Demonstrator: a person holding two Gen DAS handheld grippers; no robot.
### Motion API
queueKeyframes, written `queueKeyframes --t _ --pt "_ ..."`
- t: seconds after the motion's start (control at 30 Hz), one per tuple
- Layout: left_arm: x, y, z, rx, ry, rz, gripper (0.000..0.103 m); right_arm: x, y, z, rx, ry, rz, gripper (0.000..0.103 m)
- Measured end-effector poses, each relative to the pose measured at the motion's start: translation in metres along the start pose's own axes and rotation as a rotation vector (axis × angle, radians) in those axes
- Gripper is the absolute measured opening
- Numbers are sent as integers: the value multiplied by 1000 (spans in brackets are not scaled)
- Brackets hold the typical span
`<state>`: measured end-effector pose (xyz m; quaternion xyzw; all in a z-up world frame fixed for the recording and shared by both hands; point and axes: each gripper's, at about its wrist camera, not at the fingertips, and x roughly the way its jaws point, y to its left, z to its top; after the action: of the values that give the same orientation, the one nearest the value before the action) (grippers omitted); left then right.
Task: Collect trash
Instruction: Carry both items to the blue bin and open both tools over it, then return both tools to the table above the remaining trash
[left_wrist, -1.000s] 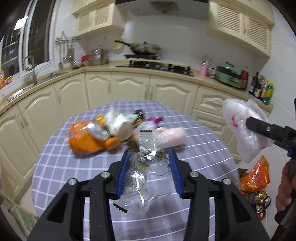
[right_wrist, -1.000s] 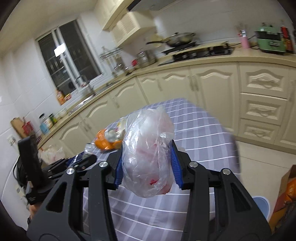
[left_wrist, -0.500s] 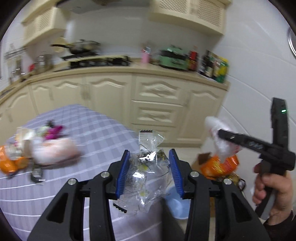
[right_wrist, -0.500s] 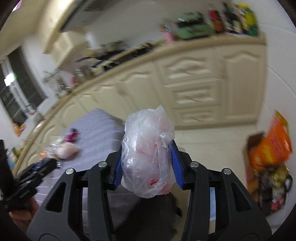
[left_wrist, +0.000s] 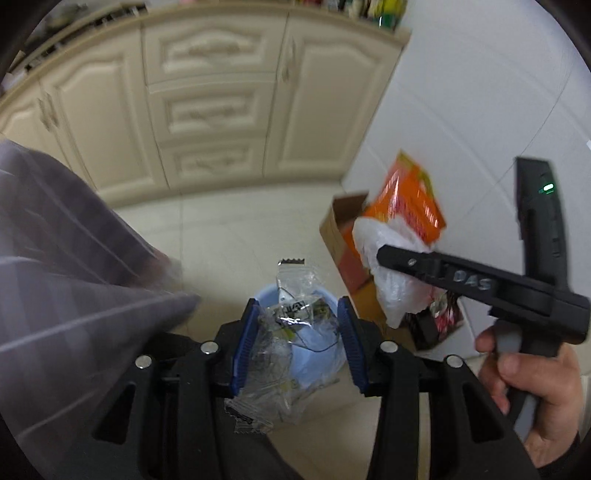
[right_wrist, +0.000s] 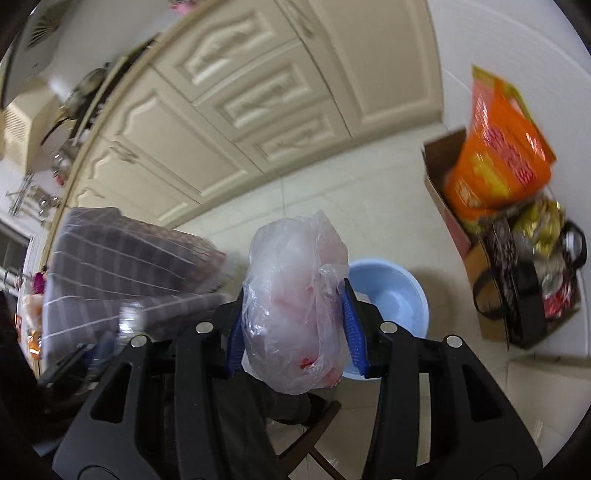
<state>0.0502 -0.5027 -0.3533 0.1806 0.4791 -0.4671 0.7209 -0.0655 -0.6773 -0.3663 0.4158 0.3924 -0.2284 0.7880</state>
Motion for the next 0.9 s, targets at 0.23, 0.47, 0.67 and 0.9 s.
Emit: queueKeyframes --t 0.23,0.47,0.67,0.9 --pt "82 8 9 -41 153 -63 44 37 -28 1 68 51 -5 48" --pt "75 7 14 -24 129 -7 88 36 -38 1 129 34 -22 77" --pt "29 9 17 -10 27 53 88 21 -32 -1 123 -13 -59 97" --pt "-30 8 22 16 -91 93 89 -4 -4 2 71 -64 -80 97"
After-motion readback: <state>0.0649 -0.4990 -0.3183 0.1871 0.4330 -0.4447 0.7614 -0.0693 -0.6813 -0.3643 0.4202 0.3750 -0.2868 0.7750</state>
